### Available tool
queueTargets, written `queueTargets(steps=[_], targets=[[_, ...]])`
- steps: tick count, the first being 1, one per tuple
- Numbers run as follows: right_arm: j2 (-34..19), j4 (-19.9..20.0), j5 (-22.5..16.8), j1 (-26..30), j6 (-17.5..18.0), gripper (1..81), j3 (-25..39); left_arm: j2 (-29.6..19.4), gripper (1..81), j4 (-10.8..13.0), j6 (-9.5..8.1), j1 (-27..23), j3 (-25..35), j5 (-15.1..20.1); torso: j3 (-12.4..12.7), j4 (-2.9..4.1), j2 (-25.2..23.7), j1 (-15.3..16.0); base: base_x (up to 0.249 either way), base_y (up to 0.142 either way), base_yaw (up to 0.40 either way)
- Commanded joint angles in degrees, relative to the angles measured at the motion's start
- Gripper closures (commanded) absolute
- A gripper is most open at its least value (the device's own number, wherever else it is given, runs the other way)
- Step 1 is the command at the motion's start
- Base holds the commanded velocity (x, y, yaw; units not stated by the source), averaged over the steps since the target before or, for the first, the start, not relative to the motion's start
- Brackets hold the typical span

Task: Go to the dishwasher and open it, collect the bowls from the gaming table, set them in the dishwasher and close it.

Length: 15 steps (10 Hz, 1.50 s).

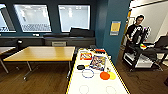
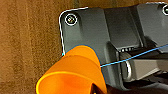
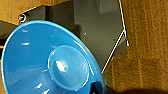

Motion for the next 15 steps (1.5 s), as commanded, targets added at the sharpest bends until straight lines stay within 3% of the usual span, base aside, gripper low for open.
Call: queueTargets(steps=[1, 9, 13, 14, 15], targets=[[0.3, -0.2, -2.7, 1.6, -0.2, 81.1, -0.3, -0.1, 81.1, 1.0, 0.11, -2.5, -0.2, 3.2, 0.0, 0.00, 0.0, 0.0, 0.000, 0.000, 0.000], [0.7, -0.5, -2.7, 2.0, -0.2, 81.1, -0.4, 0.0, 81.1, 0.9, 0.11, -1.9, -0.1, 3.2, 0.0, 0.00, 0.0, -0.1, -0.068, 0.000, 0.000], [0.7, -0.6, -2.7, 1.8, -0.2, 81.1, -0.3, 0.0, 81.1, 0.9, 0.11, -1.5, -0.1, 3.1, 3.9, 0.00, 0.0, 0.0, -0.105, 0.000, 0.000], [0.7, -0.6, -2.7, 1.8, -0.2, 81.1, -0.3, 0.0, 81.1, 0.9, 0.11, -1.5, -0.1, 3.1, 2.5, 0.00, -0.1, -0.1, -0.105, 0.000, 0.000], [0.9, -0.6, -2.7, 1.8, -0.2, 81.1, -0.4, -0.1, 81.1, 0.9, 0.11, -1.6, -0.1, 3.1, 3.1, 0.00, -0.1, -0.1, -0.104, 0.000, 0.000]])
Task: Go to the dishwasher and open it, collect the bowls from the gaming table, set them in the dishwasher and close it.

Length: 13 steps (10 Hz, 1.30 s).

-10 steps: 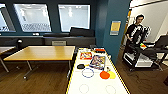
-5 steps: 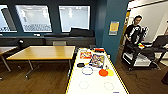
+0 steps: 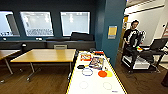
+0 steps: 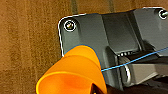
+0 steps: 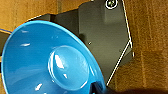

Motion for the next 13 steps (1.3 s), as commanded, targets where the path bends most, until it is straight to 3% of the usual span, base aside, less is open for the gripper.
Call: queueTargets(steps=[1, 13], targets=[[-0.2, -0.6, -2.7, 1.8, -0.1, 81.1, 0.1, -0.5, 81.1, 0.3, 0.11, -2.9, -0.3, 3.2, 0.0, 0.00, 0.0, 0.0, -0.101, 0.000, 0.000], [0.3, -0.8, -2.8, 2.1, -0.3, 81.1, 0.0, 0.5, 81.1, 0.3, 0.11, -2.5, -0.4, 2.4, -0.1, 0.00, 0.0, 0.0, -0.102, 0.000, 0.000]])
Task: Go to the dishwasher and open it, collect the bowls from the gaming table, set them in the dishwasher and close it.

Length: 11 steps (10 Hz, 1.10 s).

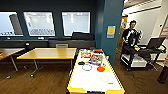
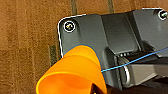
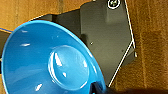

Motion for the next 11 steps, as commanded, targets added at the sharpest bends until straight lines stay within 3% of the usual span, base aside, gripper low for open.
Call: queueTargets(steps=[1, 11], targets=[[-0.3, -0.8, -2.8, 2.2, -0.3, 81.1, 0.0, 0.2, 81.1, 0.2, 0.11, -2.6, -0.4, 3.2, 0.0, 0.00, 0.0, 0.0, -0.112, 0.000, 0.000], [0.0, -0.8, -2.7, 2.1, -0.9, 81.1, 0.0, 0.4, 81.1, 0.2, 0.02, -2.1, -0.4, 2.1, 0.0, 0.00, 0.0, 0.0, -0.128, 0.000, 0.000]])
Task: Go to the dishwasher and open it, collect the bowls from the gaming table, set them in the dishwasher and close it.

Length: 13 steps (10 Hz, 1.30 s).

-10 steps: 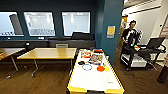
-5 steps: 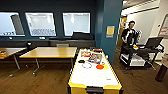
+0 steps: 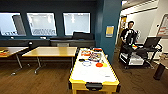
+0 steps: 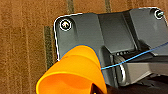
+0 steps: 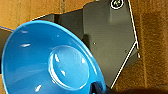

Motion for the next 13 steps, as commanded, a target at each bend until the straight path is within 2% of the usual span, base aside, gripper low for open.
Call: queueTargets(steps=[1, 5, 13], targets=[[-0.8, -0.6, -2.7, 2.2, -0.1, 81.1, -0.1, -0.4, 81.1, 0.2, 0.10, -2.8, -0.3, 2.8, 0.0, 0.00, 0.0, 0.0, -0.131, 0.000, 0.000], [-1.1, -0.6, -2.9, 2.7, -0.1, 81.1, -2.0, -2.6, 81.1, 0.2, 0.10, -2.0, -0.3, 2.8, 0.0, 0.00, 0.0, 0.0, -0.132, 0.000, 0.000], [-0.7, -0.7, -2.9, 2.8, -0.4, 81.1, -1.7, -1.6, 81.1, 0.3, 0.02, -1.6, -0.3, 2.6, 0.0, 0.00, 0.0, 0.0, -0.123, 0.000, 0.000]])
